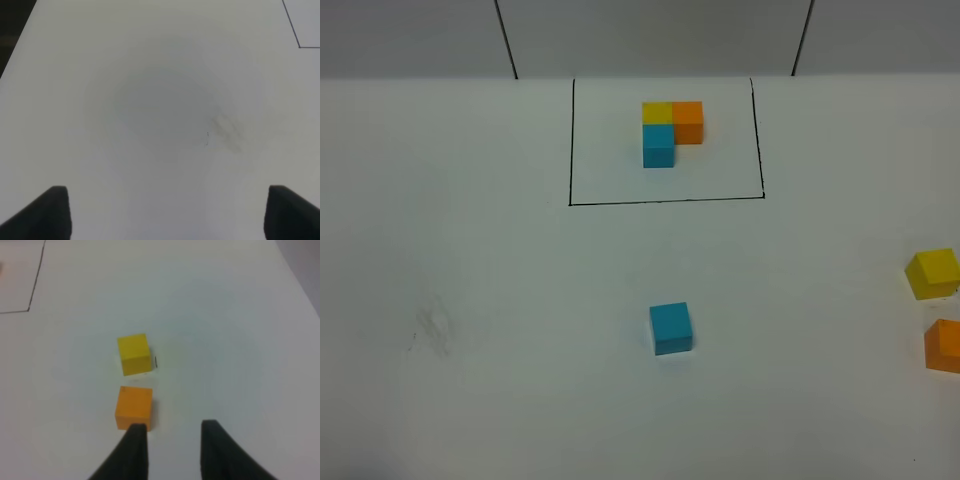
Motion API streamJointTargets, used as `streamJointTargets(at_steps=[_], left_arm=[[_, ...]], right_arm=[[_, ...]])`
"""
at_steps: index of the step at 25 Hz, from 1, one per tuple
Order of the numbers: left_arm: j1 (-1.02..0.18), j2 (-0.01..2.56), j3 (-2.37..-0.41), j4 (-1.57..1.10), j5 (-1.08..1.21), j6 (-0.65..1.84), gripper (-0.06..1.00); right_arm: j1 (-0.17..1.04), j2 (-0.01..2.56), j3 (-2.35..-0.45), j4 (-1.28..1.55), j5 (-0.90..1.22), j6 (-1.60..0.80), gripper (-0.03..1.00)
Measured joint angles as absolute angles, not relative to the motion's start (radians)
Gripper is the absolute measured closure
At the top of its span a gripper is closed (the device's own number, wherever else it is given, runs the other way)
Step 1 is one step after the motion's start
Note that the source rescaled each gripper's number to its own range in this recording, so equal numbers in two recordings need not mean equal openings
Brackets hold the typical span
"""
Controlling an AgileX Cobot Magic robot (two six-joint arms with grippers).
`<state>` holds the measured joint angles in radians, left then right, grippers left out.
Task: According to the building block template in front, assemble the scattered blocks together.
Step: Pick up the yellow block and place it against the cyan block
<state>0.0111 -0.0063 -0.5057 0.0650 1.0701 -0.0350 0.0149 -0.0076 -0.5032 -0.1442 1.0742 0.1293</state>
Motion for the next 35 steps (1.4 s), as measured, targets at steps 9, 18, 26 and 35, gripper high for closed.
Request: streamJointTargets(at_steps=[9, 18, 26, 35], left_arm=[[0.011, -0.006, -0.506, 0.065, 1.070, -0.034, 0.29], [0.011, -0.006, -0.506, 0.065, 1.070, -0.034, 0.29], [0.011, -0.006, -0.506, 0.065, 1.070, -0.034, 0.29], [0.011, -0.006, -0.506, 0.065, 1.070, -0.034, 0.29]], right_arm=[[0.015, -0.008, -0.503, -0.144, 1.074, 0.129, 0.96], [0.015, -0.008, -0.503, -0.144, 1.074, 0.129, 0.96], [0.015, -0.008, -0.503, -0.144, 1.074, 0.129, 0.96], [0.015, 0.134, -0.516, -0.140, 1.064, 0.129, 0.96]])
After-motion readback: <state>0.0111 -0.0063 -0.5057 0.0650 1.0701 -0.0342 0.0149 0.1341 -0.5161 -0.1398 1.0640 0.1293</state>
